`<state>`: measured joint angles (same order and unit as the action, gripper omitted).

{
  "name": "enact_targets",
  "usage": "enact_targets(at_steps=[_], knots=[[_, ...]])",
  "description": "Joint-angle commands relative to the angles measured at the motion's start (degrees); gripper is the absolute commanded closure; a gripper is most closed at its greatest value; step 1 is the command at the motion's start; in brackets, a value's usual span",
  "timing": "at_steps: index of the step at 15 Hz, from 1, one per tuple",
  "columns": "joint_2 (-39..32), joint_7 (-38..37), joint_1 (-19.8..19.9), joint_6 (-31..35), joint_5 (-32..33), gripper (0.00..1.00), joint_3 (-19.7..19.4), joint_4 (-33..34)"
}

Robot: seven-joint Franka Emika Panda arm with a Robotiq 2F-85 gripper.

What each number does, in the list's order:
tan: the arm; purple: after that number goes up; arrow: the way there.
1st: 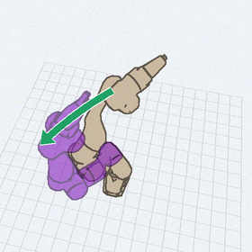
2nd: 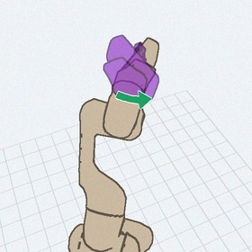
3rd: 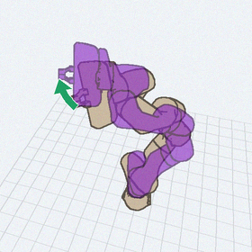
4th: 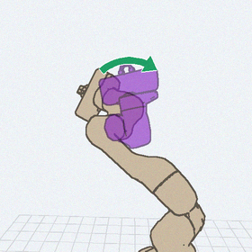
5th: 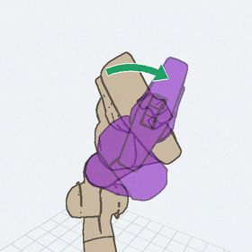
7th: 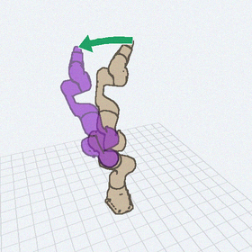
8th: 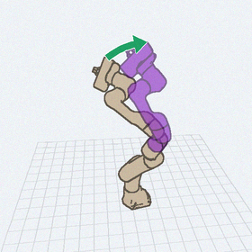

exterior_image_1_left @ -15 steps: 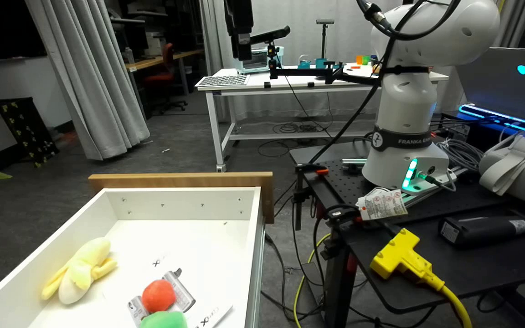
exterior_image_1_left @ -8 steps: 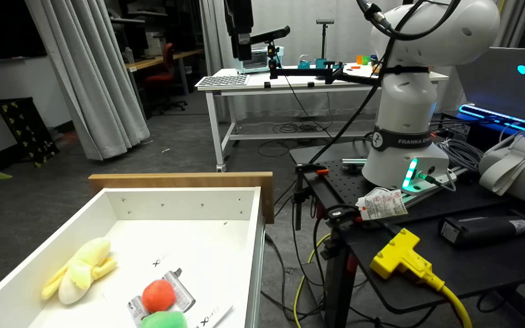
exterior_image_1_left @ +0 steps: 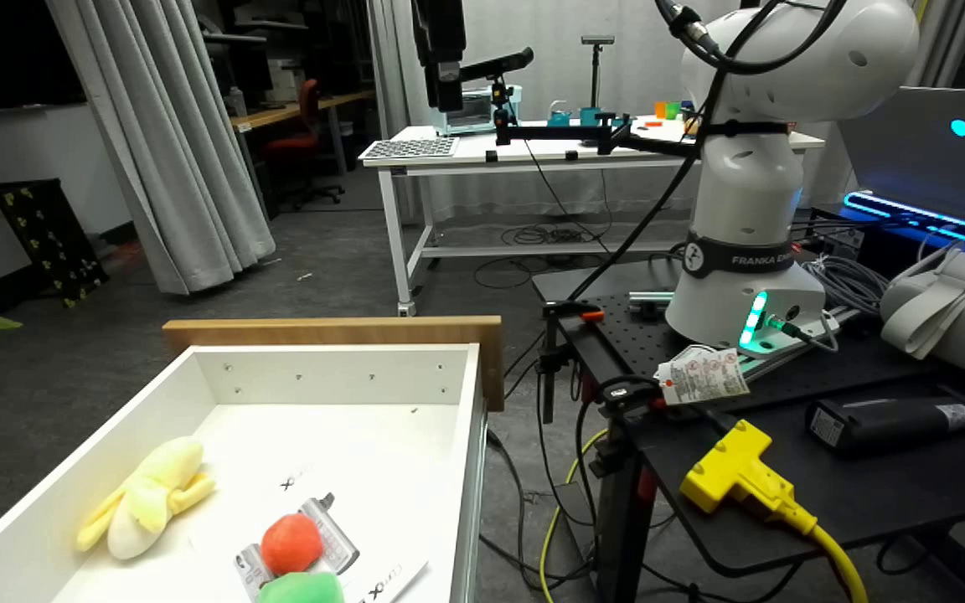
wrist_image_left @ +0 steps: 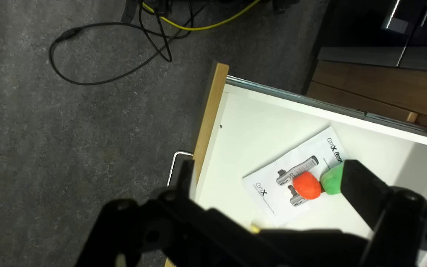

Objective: Close the drawer

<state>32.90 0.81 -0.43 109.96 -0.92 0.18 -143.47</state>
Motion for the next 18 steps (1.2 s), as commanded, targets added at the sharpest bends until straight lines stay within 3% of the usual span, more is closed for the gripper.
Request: enact_targets(at_steps=[1,10,11,18], knots=[[-1.62,-0.35,0.05,2.31,0.21,0.0,0.16,0.42],[-14.73,1.22,2.6,14.28,3.29,0.0,-2.44,2.41],[-11.7,0.31,1.89,13.08,2.39,0.0,-1.79,0.51],[-13.83,0.51,2.21,14.36,2.75,0.0,-1.99,0.95]])
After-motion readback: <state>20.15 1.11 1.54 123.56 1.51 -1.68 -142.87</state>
